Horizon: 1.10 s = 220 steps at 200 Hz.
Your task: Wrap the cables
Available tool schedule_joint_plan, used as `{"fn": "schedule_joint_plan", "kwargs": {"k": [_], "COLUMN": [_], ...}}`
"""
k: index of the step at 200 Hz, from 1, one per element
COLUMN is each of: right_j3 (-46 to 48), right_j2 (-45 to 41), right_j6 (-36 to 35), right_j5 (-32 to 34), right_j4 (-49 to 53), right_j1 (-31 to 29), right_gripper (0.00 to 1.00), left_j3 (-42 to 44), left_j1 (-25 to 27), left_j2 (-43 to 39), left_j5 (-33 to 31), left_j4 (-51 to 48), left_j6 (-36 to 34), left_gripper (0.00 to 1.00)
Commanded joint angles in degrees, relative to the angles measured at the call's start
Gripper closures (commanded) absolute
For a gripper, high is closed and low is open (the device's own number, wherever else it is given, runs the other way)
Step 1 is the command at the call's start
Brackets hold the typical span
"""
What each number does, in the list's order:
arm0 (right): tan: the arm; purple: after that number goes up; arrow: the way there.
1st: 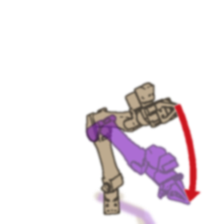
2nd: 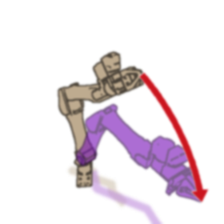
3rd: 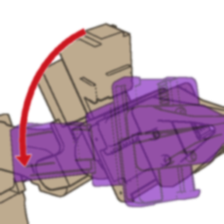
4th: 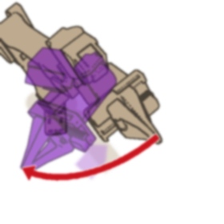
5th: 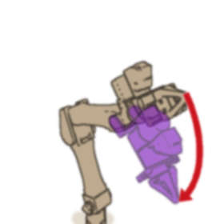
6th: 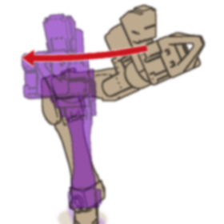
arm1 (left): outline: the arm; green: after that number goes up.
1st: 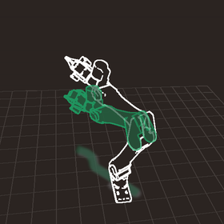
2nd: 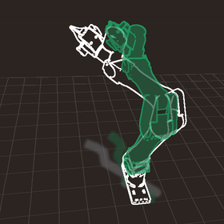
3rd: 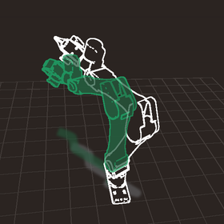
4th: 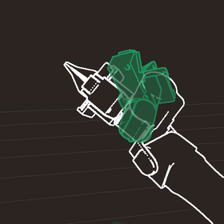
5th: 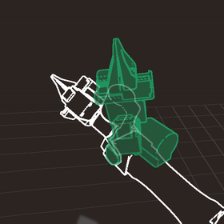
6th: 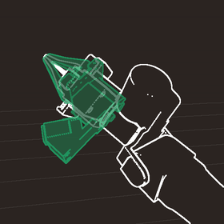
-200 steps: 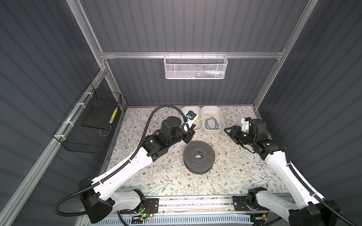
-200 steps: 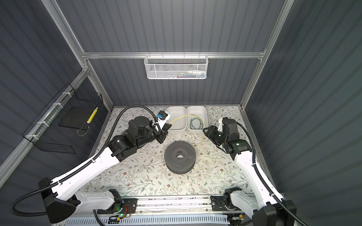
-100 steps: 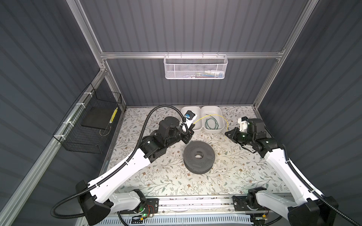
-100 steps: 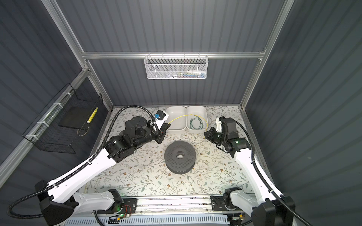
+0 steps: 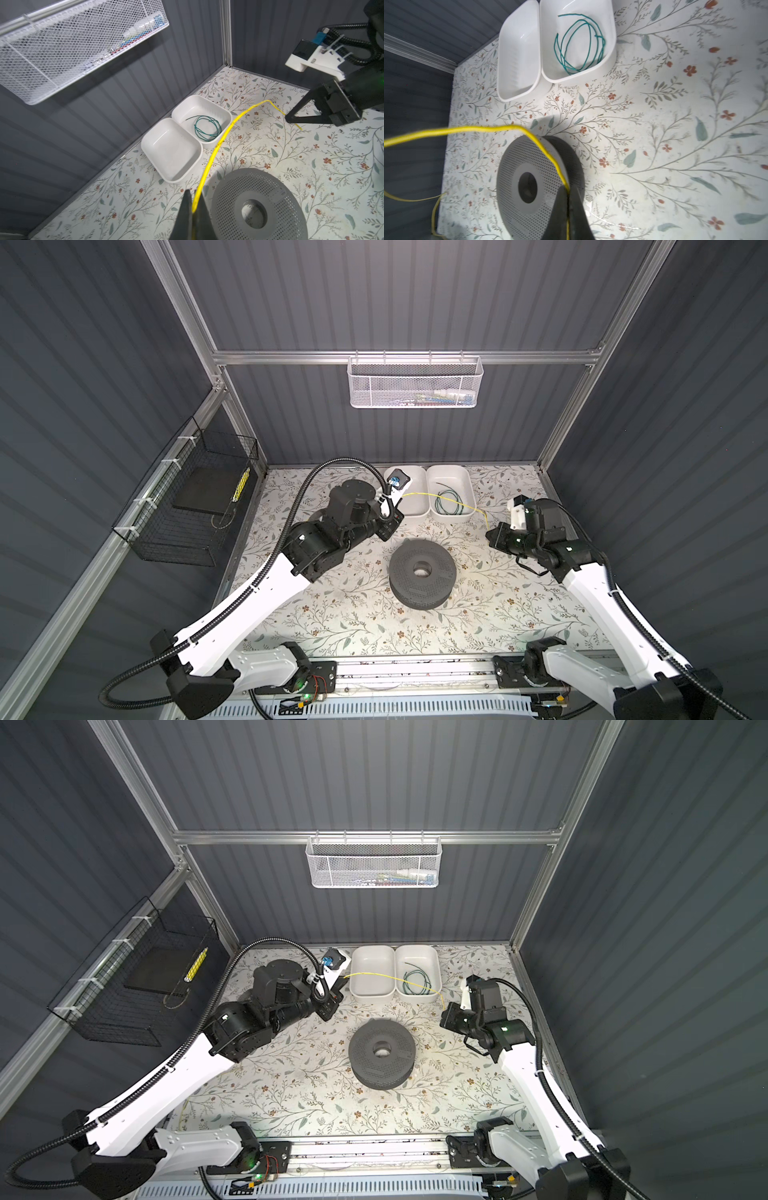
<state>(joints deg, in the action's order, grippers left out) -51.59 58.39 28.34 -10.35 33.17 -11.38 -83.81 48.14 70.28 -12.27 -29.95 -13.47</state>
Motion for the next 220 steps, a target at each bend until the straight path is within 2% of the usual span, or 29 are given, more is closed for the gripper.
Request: {"fn": "schedule_joint_plan", "kwargs": {"k": [1, 33, 74, 91, 108, 116, 128, 144, 159, 181, 202, 220], "right_j3": [2.95, 5.04, 5.53, 5.63, 4.72, 4.28, 3.27, 1.36, -1.16, -3.56, -5.32, -5.86], "right_j2": [-1.84, -3.55, -4.03, -4.68, -4.83, -5.28, -6.34, -8.22, -10.51, -13.87, -16.77, -17.53], "right_j6": [-5.06, -11.1, -18.41, -18.28, -16.94, -15.62, -13.57, -10.02, -7.17, -3.96, -1.18, 5.82], "right_j5": [13.67, 22.4, 28.32, 28.51, 23.01, 19.57, 13.18, 7.16, 1.99, -2.49, -4.32, -7.24], "right_j4": [4.86, 2.93, 2.61, 1.71, 1.46, 1.42, 1.53, 2.89, 4.91, 7.09, 8.09, 5.62], "right_j1": [0.48, 0.48, 0.39, 0.39, 0.39, 0.31, 0.32, 0.3, 0.3, 0.3, 0.39, 0.37], "right_gripper": [1.0, 1.0, 1.0, 1.0, 0.98, 0.89, 0.65, 0.56, 0.46, 0.38, 0.3, 0.3], "left_j3": [-7.26, -9.62, -9.54, -9.28, -8.52, -7.51, -5.58, -0.75, 3.25, 8.97, 10.33, 9.89], "left_j1": [-2.61, -4.68, -4.81, -4.81, -4.81, -4.77, -4.77, -4.72, -4.59, -4.6, -4.58, -4.57], "left_j2": [0.46, 1.26, 1.55, 1.66, 2.52, 3.03, 3.79, 3.65, 3.86, 4.07, 4.99, 6.82], "left_j5": [-6.3, -5.61, -5.34, -3.99, -0.62, 1.37, 4.6, 9.06, 9.5, 7.05, 4.66, 6.49], "left_j4": [-6.65, -8.41, -10.45, -10.32, -9.42, -8.37, -6.12, 0.04, 4.72, 11.38, 15.02, 16.91], "left_j6": [-3.79, -4.81, -6.11, -5.18, -2.33, -0.58, 3.02, 8.83, 13.28, 17.56, 20.76, 22.22], "left_gripper": [1.0, 1.0, 1.0, 1.0, 1.0, 1.0, 1.0, 1.0, 1.0, 1.0, 1.0, 1.0]}}
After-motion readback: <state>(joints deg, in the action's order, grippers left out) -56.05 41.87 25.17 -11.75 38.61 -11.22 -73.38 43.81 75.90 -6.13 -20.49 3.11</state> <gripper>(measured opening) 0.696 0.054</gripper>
